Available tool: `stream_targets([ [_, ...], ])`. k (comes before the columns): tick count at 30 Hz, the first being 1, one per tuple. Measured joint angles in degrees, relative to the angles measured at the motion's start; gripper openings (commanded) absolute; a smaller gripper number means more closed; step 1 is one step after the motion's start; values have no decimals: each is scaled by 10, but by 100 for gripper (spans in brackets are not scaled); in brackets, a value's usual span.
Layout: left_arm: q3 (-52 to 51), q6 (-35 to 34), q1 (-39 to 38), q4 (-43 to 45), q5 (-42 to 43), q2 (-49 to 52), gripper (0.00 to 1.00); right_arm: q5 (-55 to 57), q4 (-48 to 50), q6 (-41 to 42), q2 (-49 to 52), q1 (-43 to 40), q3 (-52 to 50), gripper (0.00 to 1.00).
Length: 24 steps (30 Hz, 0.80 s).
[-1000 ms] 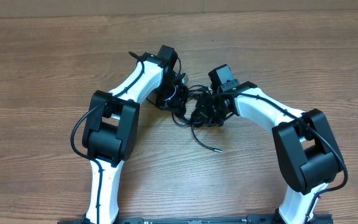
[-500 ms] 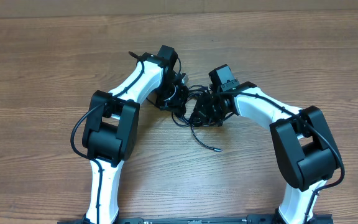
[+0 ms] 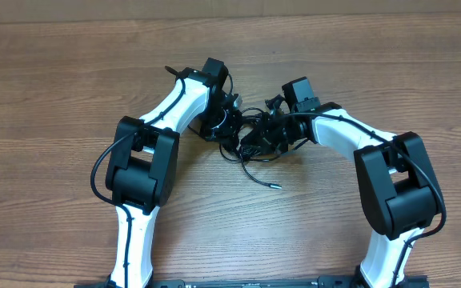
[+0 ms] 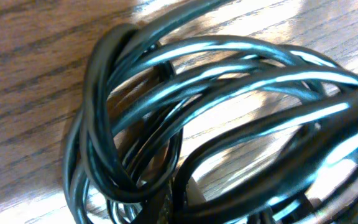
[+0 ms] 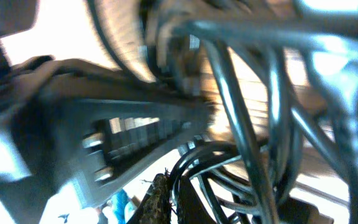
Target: Untangle cables
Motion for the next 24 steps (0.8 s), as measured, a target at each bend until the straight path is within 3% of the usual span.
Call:
stream_targets([
  [9, 0, 0, 0, 0, 0, 0, 4, -97, 78, -19, 1, -2, 0, 4],
  [16, 0, 0, 0, 0, 0, 0, 4, -82, 1, -25, 2, -14, 0, 6],
  [21, 0, 0, 0, 0, 0, 0, 4, -7, -30, -14, 2, -7, 0, 31],
  [24, 0, 0, 0, 0, 0, 0, 4, 42, -30, 13, 2, 10, 0, 33],
])
